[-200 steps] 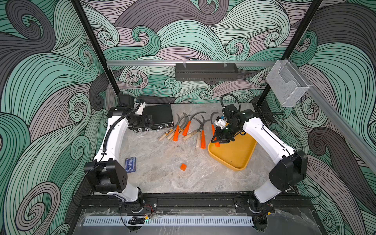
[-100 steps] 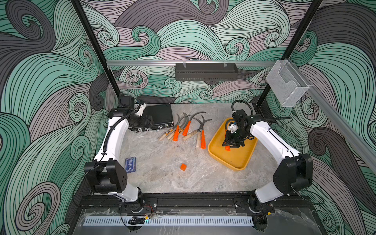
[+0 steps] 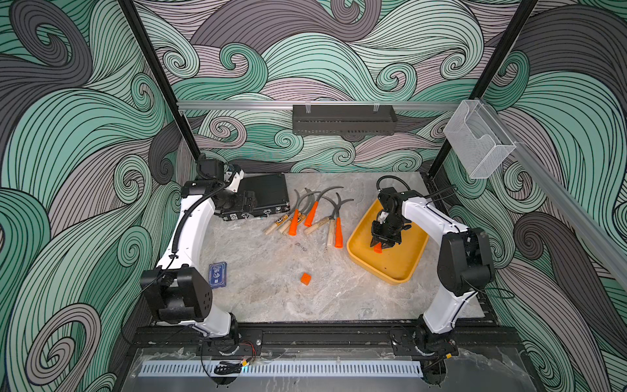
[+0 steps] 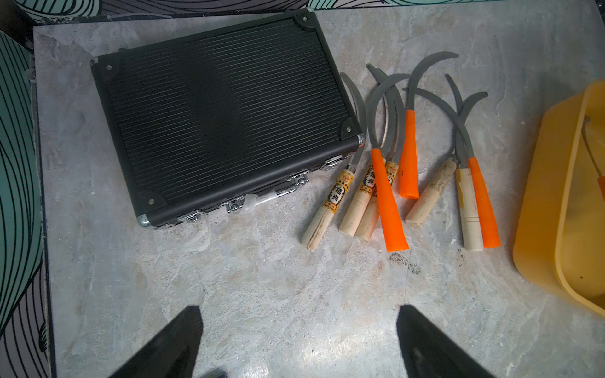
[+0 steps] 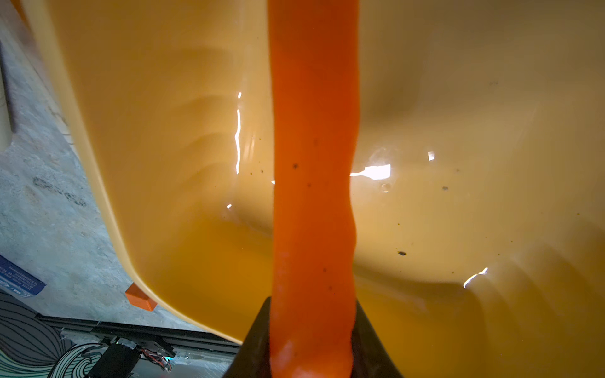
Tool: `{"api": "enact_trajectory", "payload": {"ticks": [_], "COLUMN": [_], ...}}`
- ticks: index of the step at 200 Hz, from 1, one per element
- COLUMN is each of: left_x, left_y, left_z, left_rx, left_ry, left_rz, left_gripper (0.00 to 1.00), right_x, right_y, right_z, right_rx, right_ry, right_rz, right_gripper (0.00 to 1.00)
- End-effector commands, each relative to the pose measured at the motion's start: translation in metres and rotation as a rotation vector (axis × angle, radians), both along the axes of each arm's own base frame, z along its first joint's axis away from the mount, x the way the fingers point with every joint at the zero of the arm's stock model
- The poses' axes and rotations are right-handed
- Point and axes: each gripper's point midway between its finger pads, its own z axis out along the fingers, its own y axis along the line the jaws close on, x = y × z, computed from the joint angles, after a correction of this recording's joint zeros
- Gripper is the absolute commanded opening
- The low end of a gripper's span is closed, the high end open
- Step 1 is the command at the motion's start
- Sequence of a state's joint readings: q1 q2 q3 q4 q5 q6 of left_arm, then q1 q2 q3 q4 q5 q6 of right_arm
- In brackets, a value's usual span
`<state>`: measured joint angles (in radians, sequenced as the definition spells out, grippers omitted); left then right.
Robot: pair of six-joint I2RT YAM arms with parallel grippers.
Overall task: Put small sickles into storage boxes
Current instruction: Place the sickle in the storage box.
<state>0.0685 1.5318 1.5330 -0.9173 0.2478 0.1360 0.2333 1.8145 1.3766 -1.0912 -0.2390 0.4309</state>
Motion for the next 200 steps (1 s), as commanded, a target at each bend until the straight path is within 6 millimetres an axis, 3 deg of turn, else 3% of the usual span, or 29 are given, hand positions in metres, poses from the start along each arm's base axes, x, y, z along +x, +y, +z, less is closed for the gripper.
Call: {"api": "enact_trajectory", "payload": {"ticks": [1, 34, 115, 200], "left_x": [0.006, 0.006, 0.001, -0.004], "left_y": [-0.005, -0.006, -0.005, -0.005], "left_z": [0.007, 0.007, 0.002, -0.002], "left_rx": [-0.025, -0.031, -0.005, -0.001], "left_ry": [-0.028, -0.030, -0.020, -0.010], "left_rz": [0.003, 0.003, -0.013, -0.017], "left_gripper": [0.93, 0.93, 0.93, 0.93], "right_x": [0.017, 0.017, -0.005, -0.024], "right_y": [-0.005, -0.005, 0.003, 0.015], "right_z": [-0.004, -0.015, -0.038, -0.049], "right_rx": [-0.034, -0.046, -0.061, -0.111], "right_ry": [-0.034, -0.018, 0.044, 0.071], "right_rz": [-0.030, -0.041, 0.006, 0.072], "right_gripper": [0.11, 0.13, 0.23, 0.46]}}
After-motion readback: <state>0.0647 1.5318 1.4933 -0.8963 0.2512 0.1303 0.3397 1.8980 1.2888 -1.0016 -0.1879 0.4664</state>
